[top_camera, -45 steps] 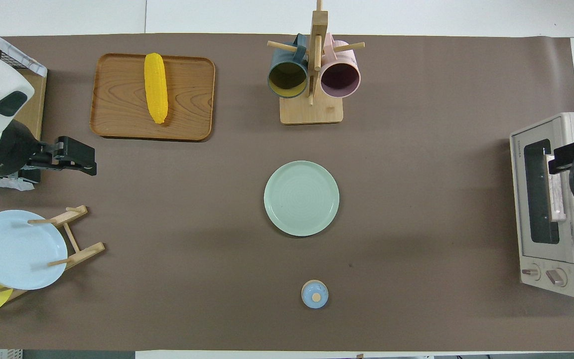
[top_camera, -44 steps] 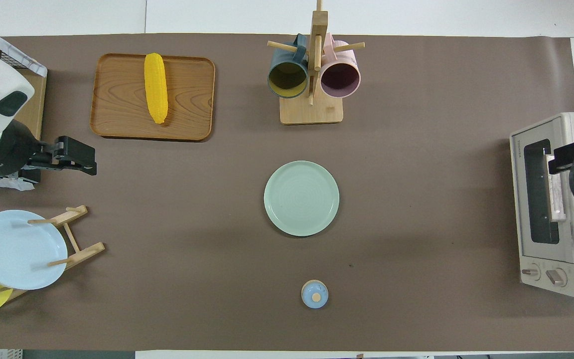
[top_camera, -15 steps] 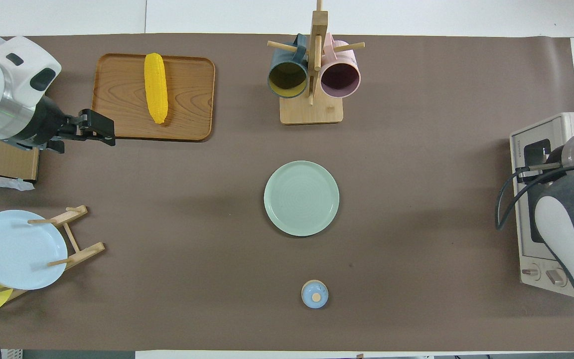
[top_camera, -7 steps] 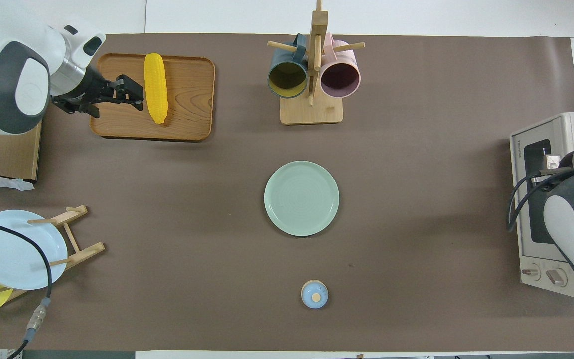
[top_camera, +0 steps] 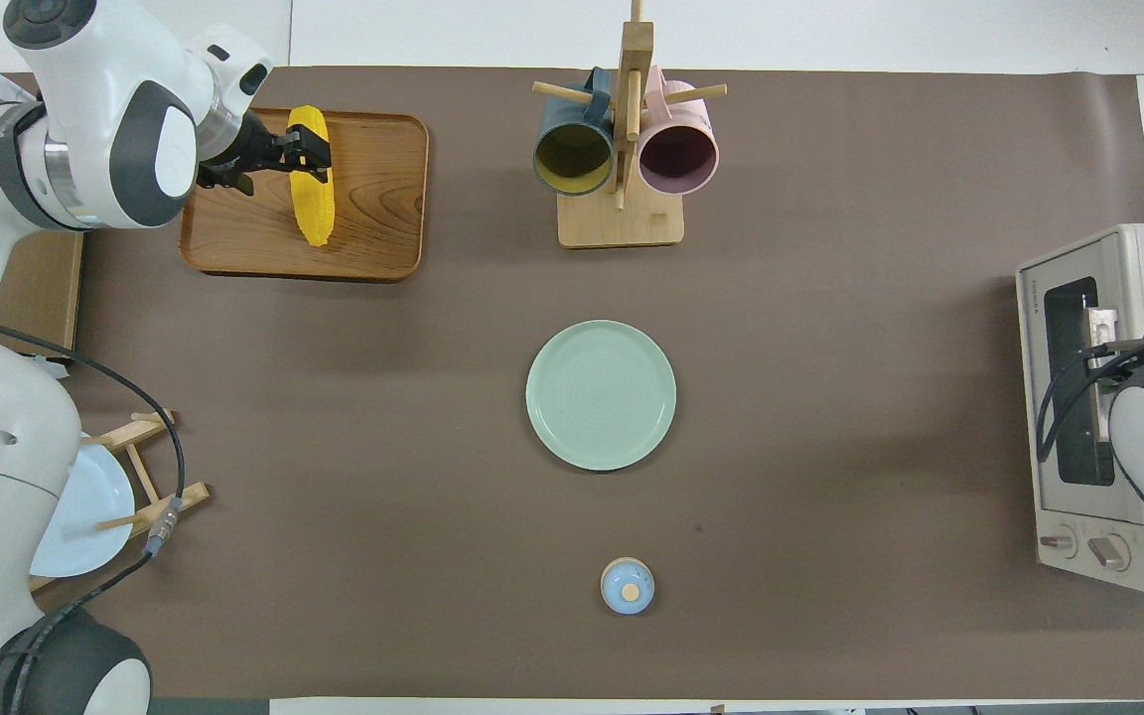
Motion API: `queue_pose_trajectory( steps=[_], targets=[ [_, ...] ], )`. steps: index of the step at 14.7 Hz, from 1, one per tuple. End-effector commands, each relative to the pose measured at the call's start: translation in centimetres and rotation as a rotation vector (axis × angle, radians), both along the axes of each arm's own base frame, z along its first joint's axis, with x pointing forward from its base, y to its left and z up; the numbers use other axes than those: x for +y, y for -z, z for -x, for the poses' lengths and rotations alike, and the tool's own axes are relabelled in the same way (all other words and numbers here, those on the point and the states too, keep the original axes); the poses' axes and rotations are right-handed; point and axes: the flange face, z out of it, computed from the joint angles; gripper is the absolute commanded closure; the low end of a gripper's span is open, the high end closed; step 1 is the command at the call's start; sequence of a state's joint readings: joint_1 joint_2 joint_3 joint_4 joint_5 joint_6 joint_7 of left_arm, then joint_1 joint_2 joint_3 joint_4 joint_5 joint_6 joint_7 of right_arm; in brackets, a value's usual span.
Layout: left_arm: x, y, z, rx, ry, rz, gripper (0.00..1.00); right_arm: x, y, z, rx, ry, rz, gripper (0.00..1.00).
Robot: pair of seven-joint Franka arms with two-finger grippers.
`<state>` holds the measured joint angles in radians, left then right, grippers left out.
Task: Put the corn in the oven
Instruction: 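Grasp the corn with the left gripper while the right gripper pulls the door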
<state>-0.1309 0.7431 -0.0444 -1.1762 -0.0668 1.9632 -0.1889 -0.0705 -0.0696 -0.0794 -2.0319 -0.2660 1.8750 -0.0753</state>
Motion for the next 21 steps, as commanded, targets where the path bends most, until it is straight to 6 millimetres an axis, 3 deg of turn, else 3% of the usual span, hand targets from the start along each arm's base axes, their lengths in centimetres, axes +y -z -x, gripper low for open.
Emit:
queue_pose_trajectory(
  steps=[1, 3, 7, 10, 12, 13, 15, 17, 19, 21],
  targets=[
    [-0.6, 2.4, -1.3, -0.032, 0.018, 0.008, 0.0, -0.4, -0.3, 0.3, 0.008, -0.029, 0.013, 1.0],
    [-0.5, 3.7, -1.8, -0.059, 0.013, 0.013, 0.0, -0.6, 1.1, 0.6, -0.002, -0.021, -0.005, 1.0],
    [-0.5, 4.2, -2.5, -0.079, 0.05, -0.008, 0.0, 0.5, 3.4, 0.8, -0.01, -0.014, -0.055, 1.0],
    [-0.4, 5.2, -2.5, -0.076, 0.101, -0.026, 0.0, 4.8, 4.9, -0.2, -0.043, -0.035, -0.071, 1.0],
    [-0.4, 5.2, -2.5, -0.079, 0.111, -0.027, 0.02, 6.2, 5.9, -0.4, -0.034, -0.043, -0.071, 1.0],
    [-0.5, 5.2, -2.5, -0.08, 0.111, -0.025, 0.12, 6.2, 6.7, -0.5, -0.035, -0.045, -0.077, 1.0],
    [-0.7, 5.3, -2.4, -0.071, 0.114, -0.023, 0.64, 6.2, 9.0, -0.3, -0.043, -0.039, -0.096, 1.0],
    [-0.8, 5.2, -2.2, -0.056, 0.115, -0.018, 1.0, 5.9, 10.7, -0.4, -0.044, -0.032, -0.107, 1.0],
    [-0.9, 4.2, -1.9, -0.045, 0.116, -0.015, 1.0, 6.3, 11.1, -0.2, -0.052, -0.037, -0.11, 1.0],
    [-0.7, 0.7, -1.1, -0.02, 0.117, -0.012, 1.0, 6.6, 12.5, 0.3, -0.074, -0.045, -0.116, 1.0]
  ],
)
